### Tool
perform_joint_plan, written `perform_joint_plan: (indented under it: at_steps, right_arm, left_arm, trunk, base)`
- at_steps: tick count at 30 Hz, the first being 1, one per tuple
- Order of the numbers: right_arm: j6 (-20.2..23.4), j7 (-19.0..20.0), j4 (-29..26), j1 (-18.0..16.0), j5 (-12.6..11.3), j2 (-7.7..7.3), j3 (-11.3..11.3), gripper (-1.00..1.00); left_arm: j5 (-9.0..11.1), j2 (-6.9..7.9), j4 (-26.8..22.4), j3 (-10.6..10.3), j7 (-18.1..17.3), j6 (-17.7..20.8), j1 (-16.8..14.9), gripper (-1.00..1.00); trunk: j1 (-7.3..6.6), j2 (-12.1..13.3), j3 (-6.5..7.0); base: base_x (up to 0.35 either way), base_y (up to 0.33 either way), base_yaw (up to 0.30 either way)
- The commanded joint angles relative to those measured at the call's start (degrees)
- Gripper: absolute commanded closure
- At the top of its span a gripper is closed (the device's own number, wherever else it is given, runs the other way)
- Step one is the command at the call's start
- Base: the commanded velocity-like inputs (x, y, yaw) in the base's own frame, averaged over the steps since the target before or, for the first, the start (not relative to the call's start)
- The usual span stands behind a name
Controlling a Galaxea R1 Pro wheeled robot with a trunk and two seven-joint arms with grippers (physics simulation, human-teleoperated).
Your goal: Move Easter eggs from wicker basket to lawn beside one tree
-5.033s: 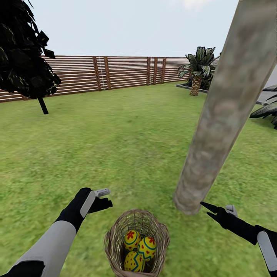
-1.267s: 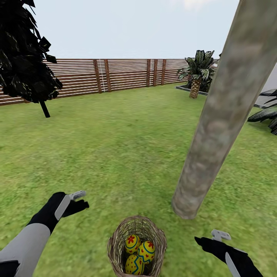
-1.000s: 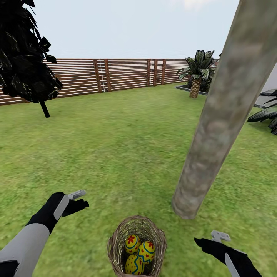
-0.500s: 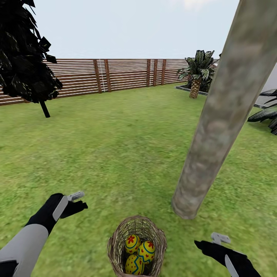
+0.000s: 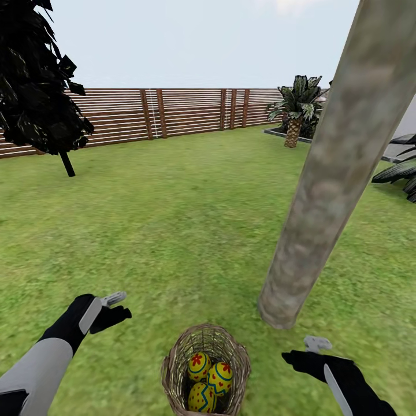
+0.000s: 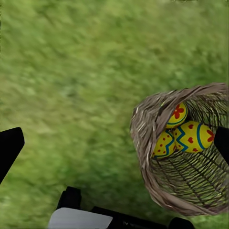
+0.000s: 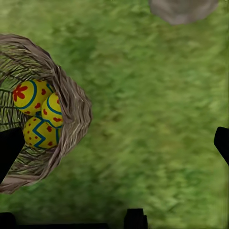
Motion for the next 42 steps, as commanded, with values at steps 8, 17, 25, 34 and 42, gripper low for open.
perform_joint_plan:
  at_steps: [8, 17, 25, 34, 42]
  right_arm:
    - [0.62, -0.06, -2.92, -0.02, -0.52, 0.04, 0.35, -1.0]
    - [2.33, -0.85, -8.19, -0.16, -0.58, 0.28, 8.12, -1.0]
    - [7.09, -19.36, -8.71, -2.08, -0.52, 6.5, 15.76, -1.0]
    - [6.98, -33.28, -8.86, -3.18, 2.12, 10.15, 25.94, -1.0]
    - [7.26, -33.39, -8.91, -3.19, 2.12, 10.2, 26.33, -1.0]
  left_arm:
    - [0.38, -1.54, -0.25, 0.95, 0.78, 0.76, -0.09, -1.0]
    - [0.68, -1.62, 0.01, 1.04, 0.58, 1.34, -0.1, -1.0]
    - [0.64, -1.41, 0.05, 1.2, 0.56, 1.69, -0.11, -1.0]
    - [4.5, 11.73, -4.31, 6.02, -26.74, 10.44, -2.01, -1.0]
    - [4.81, 15.59, -5.68, 6.26, -51.64, 11.23, -6.62, -1.0]
  trunk:
    - [1.54, -2.85, -1.32]
    - [3.52, -6.46, -2.94]
    - [5.28, -9.67, -4.37]
    - [7.25, -13.28, -5.99]
    - [9.01, -16.49, -7.42]
  base:
    - [0.0, 0.0, 0.0]
    - [0.0, 0.0, 0.0]
    - [0.0, 0.0, 0.0]
    - [0.0, 0.0, 0.0]
    - [0.0, 0.0, 0.0]
